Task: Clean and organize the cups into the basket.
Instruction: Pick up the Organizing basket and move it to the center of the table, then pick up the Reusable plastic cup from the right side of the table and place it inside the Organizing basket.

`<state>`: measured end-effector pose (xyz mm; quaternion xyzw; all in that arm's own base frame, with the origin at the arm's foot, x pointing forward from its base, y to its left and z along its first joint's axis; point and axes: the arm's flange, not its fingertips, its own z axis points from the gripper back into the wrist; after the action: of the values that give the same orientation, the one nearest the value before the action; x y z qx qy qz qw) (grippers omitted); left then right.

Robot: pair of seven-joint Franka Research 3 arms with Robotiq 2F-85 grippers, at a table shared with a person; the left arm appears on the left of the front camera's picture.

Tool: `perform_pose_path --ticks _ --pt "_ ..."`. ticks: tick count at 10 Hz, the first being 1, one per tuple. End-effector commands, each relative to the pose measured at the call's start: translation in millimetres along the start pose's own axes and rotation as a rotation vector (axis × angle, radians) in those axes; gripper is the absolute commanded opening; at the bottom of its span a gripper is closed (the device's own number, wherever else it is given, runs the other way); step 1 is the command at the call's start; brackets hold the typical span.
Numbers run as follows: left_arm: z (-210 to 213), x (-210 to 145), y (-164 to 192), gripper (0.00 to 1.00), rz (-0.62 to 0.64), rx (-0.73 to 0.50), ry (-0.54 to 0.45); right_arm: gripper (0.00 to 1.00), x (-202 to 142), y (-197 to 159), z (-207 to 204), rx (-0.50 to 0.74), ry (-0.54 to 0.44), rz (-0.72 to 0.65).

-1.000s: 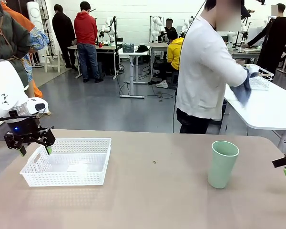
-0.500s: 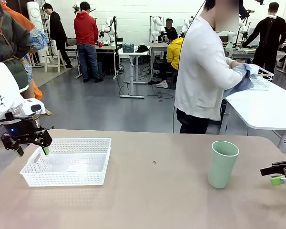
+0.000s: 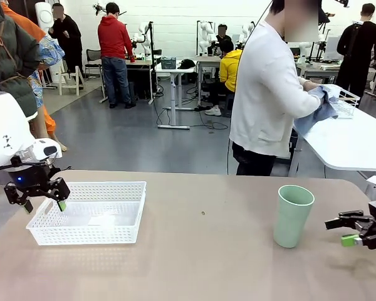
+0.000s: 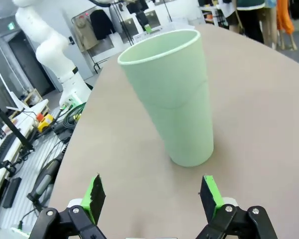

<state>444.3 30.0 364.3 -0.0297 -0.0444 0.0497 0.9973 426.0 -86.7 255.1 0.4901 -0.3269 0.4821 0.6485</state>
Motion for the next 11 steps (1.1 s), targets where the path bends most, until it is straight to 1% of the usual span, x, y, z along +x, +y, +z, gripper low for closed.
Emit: perform_pose_path --ticks 1,3,5,6,7,11 --pt "-6.0 2.5 -1.4 1.0 -0.025 -0.003 -0.006 1.0 -1.5 -13.4 -16.6 -0.056 -0.014 0.079" --pt "-7.8 0.8 -3.3 1.0 -0.029 0.007 -0.01 1.0 1.0 -24.8 -37.5 -0.083 -0.059 0.091" --pt "-7.6 -1.3 -2.8 1.0 -0.023 -0.003 -0.016 1.0 3.5 -27.8 -42.9 -0.104 -0.072 0.122" --pt "-7.6 -2.3 -4.1 1.0 -0.021 -0.004 -0.015 1.0 4.8 -27.7 -43.5 -0.119 -0.073 0.11" --pt "-5.5 0.4 -2.5 1.0 -0.01 0.003 0.008 1.0 5.9 -24.1 -37.3 -0.075 -0.064 0.085" --pt "-5.5 0.4 -2.5 1.0 -0.01 0.003 0.008 1.0 5.9 -24.1 -37.3 -0.075 -0.064 0.085"
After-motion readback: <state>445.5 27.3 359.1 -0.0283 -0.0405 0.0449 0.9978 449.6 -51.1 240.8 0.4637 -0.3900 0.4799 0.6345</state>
